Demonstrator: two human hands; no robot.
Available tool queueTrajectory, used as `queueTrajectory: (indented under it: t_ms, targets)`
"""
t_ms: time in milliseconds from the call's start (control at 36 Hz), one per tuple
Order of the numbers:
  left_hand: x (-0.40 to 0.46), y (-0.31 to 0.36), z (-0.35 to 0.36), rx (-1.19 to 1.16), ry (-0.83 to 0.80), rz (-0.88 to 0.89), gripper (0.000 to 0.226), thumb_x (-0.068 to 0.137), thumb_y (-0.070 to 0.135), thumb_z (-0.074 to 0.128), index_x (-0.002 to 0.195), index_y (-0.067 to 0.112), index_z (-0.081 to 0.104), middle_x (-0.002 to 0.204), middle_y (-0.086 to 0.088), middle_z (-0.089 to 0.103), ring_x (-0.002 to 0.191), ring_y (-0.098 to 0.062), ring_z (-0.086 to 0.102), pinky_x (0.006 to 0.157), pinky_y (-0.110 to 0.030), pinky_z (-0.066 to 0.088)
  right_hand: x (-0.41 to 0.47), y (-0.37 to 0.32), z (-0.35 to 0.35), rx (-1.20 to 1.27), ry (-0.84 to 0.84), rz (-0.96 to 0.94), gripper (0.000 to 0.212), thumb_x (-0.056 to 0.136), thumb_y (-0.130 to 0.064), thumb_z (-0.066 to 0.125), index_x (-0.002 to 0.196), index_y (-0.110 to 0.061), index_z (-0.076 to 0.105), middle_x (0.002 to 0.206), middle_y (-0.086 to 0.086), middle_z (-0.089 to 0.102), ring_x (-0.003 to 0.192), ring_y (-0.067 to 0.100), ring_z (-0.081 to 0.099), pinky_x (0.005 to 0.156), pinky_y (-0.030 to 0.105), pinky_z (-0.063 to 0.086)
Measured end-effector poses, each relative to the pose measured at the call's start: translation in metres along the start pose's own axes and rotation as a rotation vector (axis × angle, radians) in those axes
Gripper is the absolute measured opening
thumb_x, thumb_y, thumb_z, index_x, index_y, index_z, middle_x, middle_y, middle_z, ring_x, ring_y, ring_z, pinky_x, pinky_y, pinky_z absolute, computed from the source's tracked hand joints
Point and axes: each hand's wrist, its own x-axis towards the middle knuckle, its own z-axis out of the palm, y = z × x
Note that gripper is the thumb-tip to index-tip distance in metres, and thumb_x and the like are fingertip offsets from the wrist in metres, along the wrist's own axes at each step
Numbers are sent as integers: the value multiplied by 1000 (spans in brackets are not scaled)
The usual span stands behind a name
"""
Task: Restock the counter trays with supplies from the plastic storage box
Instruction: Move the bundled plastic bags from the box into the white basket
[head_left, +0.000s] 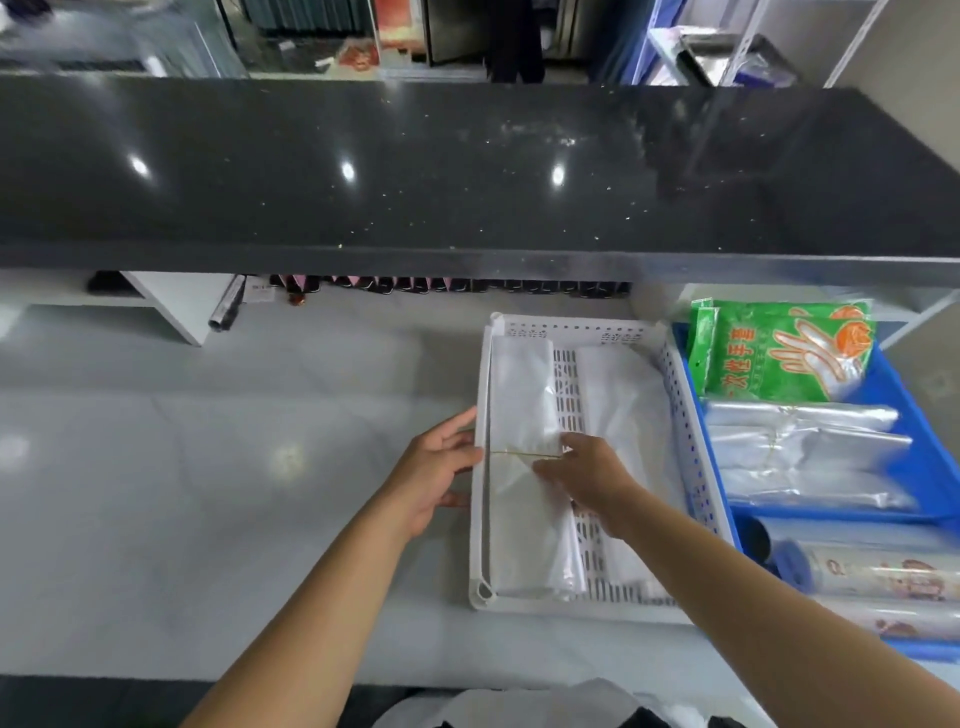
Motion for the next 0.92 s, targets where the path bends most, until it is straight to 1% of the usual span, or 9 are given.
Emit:
queueTrajectory:
  t_ms: [56, 139, 250, 306, 389, 472, 583, 722, 917]
  targets:
    - [2, -3, -2, 2, -16, 11, 55, 95, 3, 58, 135, 40, 57, 115, 9, 75, 89, -8, 73, 57, -30, 56, -2, -2, 4, 20, 36, -3, 7, 80, -7, 74, 84, -11, 70, 84, 8, 70, 59, 18, 64, 41, 19, 44]
    - [4, -7, -3, -4, -24, 18, 56, 93, 2, 59, 133, 43, 59, 108, 14, 76, 84, -3, 73, 55, -27, 55, -6, -11, 11, 26, 100, 25, 5, 79, -2, 72, 83, -5, 71, 89, 16, 72, 78, 34, 72, 63, 40, 62]
    - [5, -9, -4, -3, -41, 32, 56, 91, 6, 61, 133, 44, 59, 111, 15, 75, 87, -4, 71, 61, -30, 55, -9, -15, 17, 52, 173, 43, 17, 78, -1, 70, 91, 10, 69, 96, 28, 71, 81, 39, 72, 71, 56, 59]
    - [6, -11, -5, -2, -46, 47, 55, 91, 7, 61, 130, 47, 61, 111, 12, 75, 89, -8, 70, 67, -34, 53, -11, -13, 19, 4, 192, 44, 24, 79, -7, 72, 95, 10, 68, 99, 28, 71, 79, 35, 70, 75, 56, 59]
    - [8, -13, -7, -25, -44, 67, 56, 92, 5, 61, 134, 42, 59, 111, 9, 75, 87, -6, 72, 66, -34, 57, -21, -9, 23, -253, 233, -18, 35, 81, -25, 75, 110, -7, 69, 108, 14, 71, 89, 30, 69, 80, 46, 60]
    - [10, -16, -7, -26, -39, 84, 56, 92, 5, 61, 138, 37, 57, 109, 10, 75, 91, -4, 72, 76, -38, 59, -35, 3, 34, -591, 270, -185, 72, 86, -35, 69, 149, -25, 36, 139, 9, 51, 119, 31, 55, 100, 45, 48]
    - [11, -19, -7, -16, -35, 93, 57, 91, 9, 64, 141, 35, 55, 117, 6, 71, 109, -16, 68, 99, -53, 53, -51, 21, 49, -635, 282, -284, 55, 92, -33, 61, 144, -36, 44, 149, 6, 44, 132, 33, 43, 110, 41, 35]
    - [15, -23, -10, -21, -33, 98, 58, 89, 11, 67, 140, 35, 55, 119, 6, 68, 120, -17, 62, 100, -56, 51, -57, 29, 47, -615, 268, -310, 50, 93, -31, 61, 141, -34, 50, 153, 6, 41, 137, 28, 41, 111, 38, 33]
    - [2, -24, -11, 5, 34, 160, 57, 94, 19, 64, 147, 31, 46, 137, -5, 58, 119, -19, 61, 95, -52, 56, -66, 23, 45, -657, 208, -295, 64, 97, -31, 54, 154, -35, 26, 163, 7, 23, 142, 31, 36, 112, 44, 34]
